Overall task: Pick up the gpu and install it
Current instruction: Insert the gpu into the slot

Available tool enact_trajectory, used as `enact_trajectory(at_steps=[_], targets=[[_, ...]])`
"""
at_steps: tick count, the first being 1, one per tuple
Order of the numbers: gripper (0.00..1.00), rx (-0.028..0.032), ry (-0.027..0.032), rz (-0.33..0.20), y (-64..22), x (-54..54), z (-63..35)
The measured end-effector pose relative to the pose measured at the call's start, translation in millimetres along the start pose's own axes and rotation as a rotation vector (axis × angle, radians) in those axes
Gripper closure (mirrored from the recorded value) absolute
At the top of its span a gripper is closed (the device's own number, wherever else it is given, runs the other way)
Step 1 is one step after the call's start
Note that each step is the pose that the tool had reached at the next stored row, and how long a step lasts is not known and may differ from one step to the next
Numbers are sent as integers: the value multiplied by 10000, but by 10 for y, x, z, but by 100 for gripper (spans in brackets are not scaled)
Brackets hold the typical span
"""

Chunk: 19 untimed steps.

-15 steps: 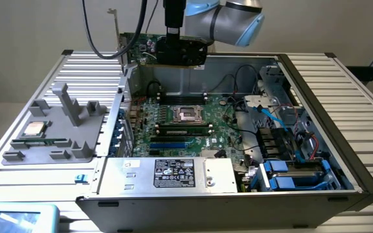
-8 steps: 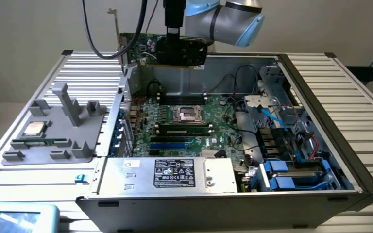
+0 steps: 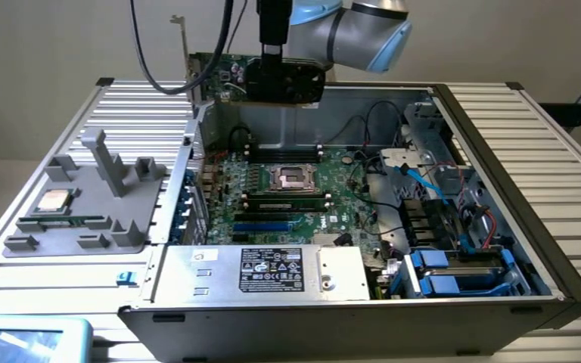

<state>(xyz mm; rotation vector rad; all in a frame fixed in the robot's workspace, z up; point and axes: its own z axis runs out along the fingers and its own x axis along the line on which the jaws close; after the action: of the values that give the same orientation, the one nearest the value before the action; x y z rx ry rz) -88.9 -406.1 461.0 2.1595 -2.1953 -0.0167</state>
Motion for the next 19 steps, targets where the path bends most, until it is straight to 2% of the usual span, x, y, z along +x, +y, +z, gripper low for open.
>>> enact_trajectory(at_steps=[3,10,19], targets=[[75,22,0,-1,-27,2,37],[75,23,1,-1,-57,55,165],[75,22,4,-1,-170,198,328]])
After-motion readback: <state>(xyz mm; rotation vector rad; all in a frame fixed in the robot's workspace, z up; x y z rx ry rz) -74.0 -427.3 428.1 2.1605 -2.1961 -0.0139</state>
